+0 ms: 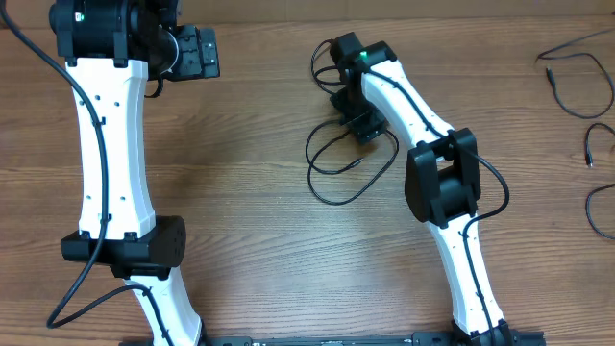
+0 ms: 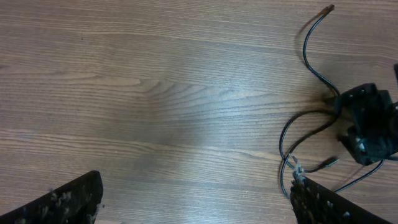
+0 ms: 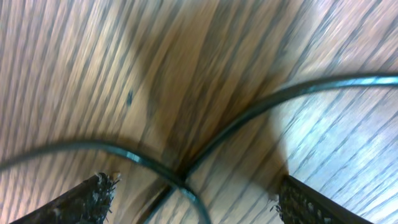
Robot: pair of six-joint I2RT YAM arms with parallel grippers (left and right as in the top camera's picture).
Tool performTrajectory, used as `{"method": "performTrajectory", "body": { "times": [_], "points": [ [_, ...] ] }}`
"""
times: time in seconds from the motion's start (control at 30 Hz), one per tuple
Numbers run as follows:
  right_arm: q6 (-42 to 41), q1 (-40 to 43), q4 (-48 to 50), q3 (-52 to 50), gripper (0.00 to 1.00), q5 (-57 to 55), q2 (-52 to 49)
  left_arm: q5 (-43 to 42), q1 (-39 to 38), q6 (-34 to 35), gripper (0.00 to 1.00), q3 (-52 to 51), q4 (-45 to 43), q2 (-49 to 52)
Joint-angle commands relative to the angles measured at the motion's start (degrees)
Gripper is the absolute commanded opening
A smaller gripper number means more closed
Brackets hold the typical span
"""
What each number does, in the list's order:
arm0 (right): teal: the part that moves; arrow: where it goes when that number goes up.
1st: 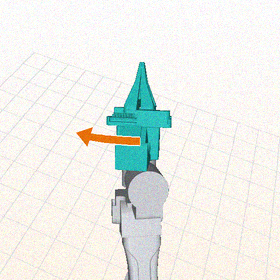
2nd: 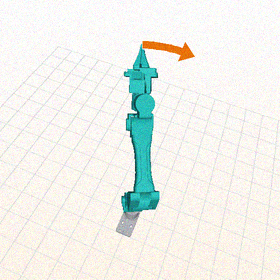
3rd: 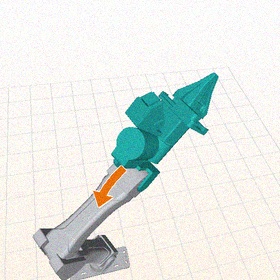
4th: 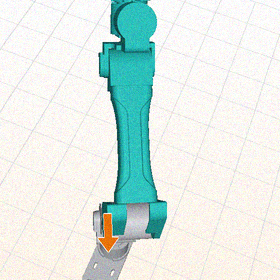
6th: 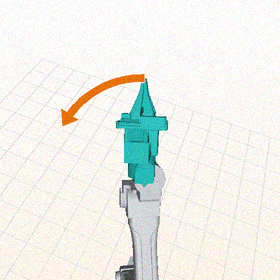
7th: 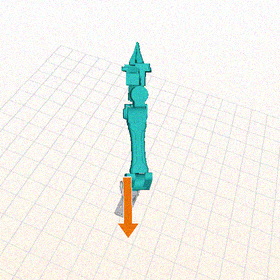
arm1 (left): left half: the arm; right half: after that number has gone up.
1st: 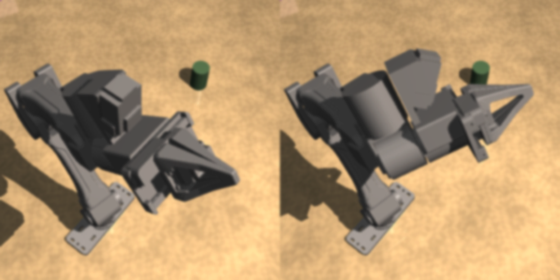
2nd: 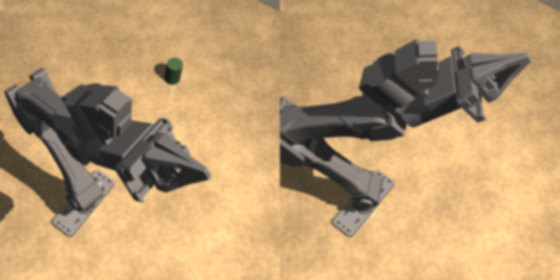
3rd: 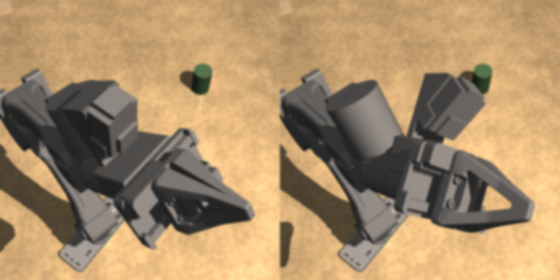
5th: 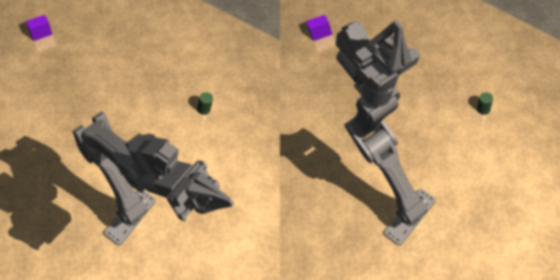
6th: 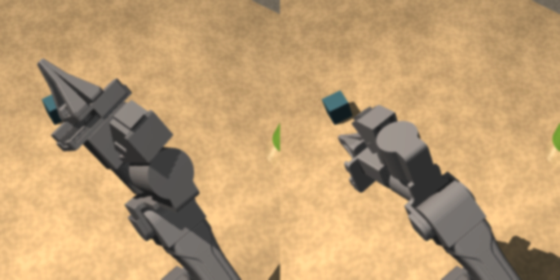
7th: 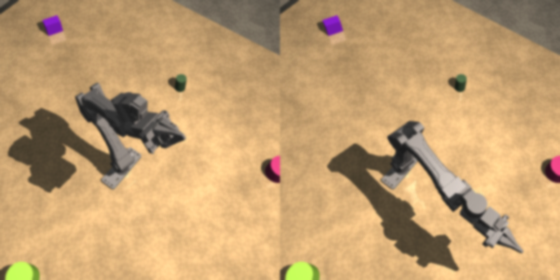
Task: Untangle cables
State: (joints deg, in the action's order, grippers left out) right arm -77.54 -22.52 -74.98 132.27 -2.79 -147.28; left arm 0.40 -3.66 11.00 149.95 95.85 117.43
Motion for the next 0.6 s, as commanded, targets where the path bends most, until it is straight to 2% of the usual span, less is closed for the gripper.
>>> {"method": "performTrajectory", "body": {
  "times": [0.0,0.07,0.1,0.13,0.37,0.57],
  "points": [
    [-0.22,-2.43,0.55,-2.10,0.79,-0.42,-2.54,-0.68,-0.22,-0.28,0.96,1.09,0.22,-0.66],
    [-0.70,-3.17,0.74,-3.43,0.42,-1.20,-2.54,-0.66,-0.22,-0.33,0.96,1.09,0.57,-0.66],
    [-1.40,-3.50,0.92,-4.39,0.17,-1.29,-2.54,-0.66,-0.22,-0.35,0.95,1.09,0.87,-0.66],
    [-2.32,-3.67,1.09,-5.49,0.04,-1.25,-2.54,-0.68,-0.22,-0.85,0.95,1.09,0.94,-0.66],
    [-4.72,-3.67,2.82,-13.00,0.04,0.00,-2.54,-0.68,-0.22,-1.62,0.95,1.09,0.94,-0.66],
    [-4.72,-3.65,-1.64,-10.05,0.04,-5.35,-1.97,-0.66,-0.22,-1.81,0.96,1.09,0.94,-0.66]
  ]
}}
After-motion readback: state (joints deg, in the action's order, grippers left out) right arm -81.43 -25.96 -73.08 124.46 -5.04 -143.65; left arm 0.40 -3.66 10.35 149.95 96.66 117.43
